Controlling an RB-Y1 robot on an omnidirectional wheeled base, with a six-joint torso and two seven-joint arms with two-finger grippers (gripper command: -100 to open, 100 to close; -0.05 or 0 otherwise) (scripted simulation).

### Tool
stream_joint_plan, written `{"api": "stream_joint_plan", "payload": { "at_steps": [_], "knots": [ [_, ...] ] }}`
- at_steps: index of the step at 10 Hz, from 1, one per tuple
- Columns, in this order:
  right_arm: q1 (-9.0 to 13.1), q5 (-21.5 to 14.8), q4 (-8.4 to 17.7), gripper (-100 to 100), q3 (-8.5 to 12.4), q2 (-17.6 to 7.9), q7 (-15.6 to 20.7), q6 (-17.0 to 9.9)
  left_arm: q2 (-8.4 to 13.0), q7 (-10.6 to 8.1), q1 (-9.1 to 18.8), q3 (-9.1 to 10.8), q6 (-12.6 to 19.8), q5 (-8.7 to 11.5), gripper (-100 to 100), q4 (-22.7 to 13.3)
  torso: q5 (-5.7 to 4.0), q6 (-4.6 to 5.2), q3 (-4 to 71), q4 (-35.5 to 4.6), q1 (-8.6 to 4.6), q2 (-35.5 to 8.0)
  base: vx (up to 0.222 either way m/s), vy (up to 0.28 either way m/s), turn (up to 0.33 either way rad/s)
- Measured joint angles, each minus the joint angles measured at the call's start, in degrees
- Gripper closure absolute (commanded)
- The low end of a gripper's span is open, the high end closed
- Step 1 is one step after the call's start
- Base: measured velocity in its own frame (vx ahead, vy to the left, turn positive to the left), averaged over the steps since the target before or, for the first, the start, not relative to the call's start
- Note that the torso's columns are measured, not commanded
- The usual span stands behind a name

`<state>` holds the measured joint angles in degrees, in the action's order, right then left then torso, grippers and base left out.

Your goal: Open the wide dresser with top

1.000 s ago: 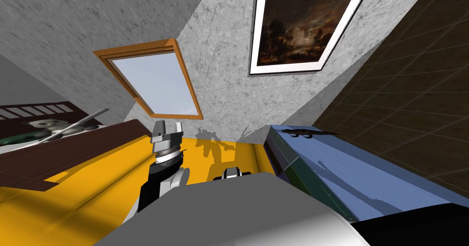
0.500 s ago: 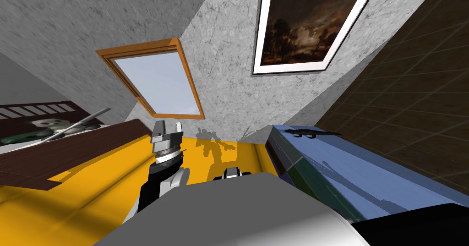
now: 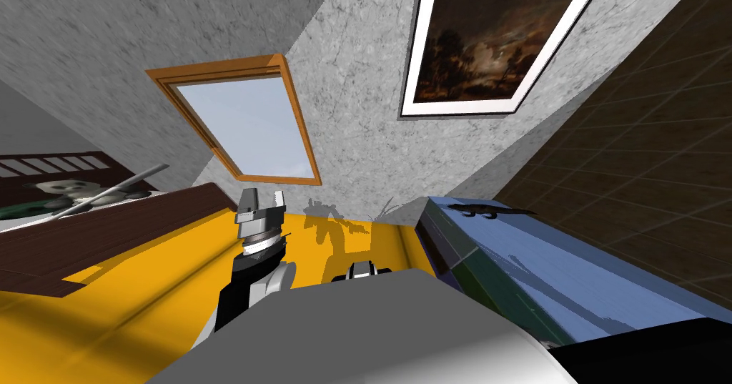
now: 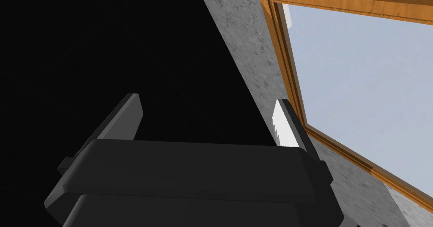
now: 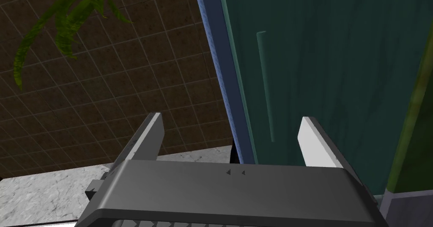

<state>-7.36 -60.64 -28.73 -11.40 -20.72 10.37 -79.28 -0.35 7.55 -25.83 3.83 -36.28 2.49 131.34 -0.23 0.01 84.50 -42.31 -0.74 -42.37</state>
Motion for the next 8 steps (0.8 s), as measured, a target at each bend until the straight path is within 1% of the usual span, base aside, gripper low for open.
{"api": "stream_joint_plan", "payload": {
  "at_steps": [2,3,4,5,6,7,8],
  "knots": [
    [-0.33,-0.02,-0.3,-100,0.0,-0.37,0.05,0.13,0.0,0.0,0.0,0.0,0.0,0.0,0,0.0,0.22,-0.01,0.02,0.01,0.76,0.0,-0.042,-0.178,-0.002],
    [-0.06,-0.06,0.39,-100,-0.04,-0.49,-0.24,0.39,-0.01,0.0,0.01,-0.01,0.0,0.0,0,0.0,0.28,-0.01,0.03,0.01,0.92,0.02,-0.023,-0.079,0.003],
    [-0.03,-0.07,0.51,-100,-0.03,-0.53,-0.33,0.47,-0.02,0.0,0.0,-0.02,0.0,0.0,0,0.0,0.33,-0.02,0.09,0.04,1.16,0.13,-0.027,-0.113,0.001],
    [-0.41,0.14,-0.01,-100,-0.01,-0.72,-0.12,0.71,-0.01,0.0,0.01,-0.01,0.0,0.0,0,0.01,0.29,-0.01,0.1,0.04,0.85,0.12,-0.017,-0.071,0.006],
    [-0.46,0.17,-0.08,100,0.0,-0.77,-0.06,0.79,-0.02,0.0,0.0,-0.02,0.0,0.0,0,0.0,0.24,-0.02,0.1,0.04,0.88,0.14,-0.003,-0.01,0.002],
    [-0.46,0.17,-0.07,100,-0.01,-0.74,-0.05,0.81,-0.02,0.0,0.0,-0.02,0.0,0.0,0,0.0,0.32,0.0,0.12,0.04,0.97,0.14,-0.005,0.105,0.008],
    [-0.56,0.24,-0.44,100,0.1,-1.21,0.43,0.77,-0.03,0.0,0.0,-0.03,0.0,0.0,0,0.01,0.25,-0.02,0.03,-0.01,1.35,0.08,0.006,0.163,0.005]
  ]
}}
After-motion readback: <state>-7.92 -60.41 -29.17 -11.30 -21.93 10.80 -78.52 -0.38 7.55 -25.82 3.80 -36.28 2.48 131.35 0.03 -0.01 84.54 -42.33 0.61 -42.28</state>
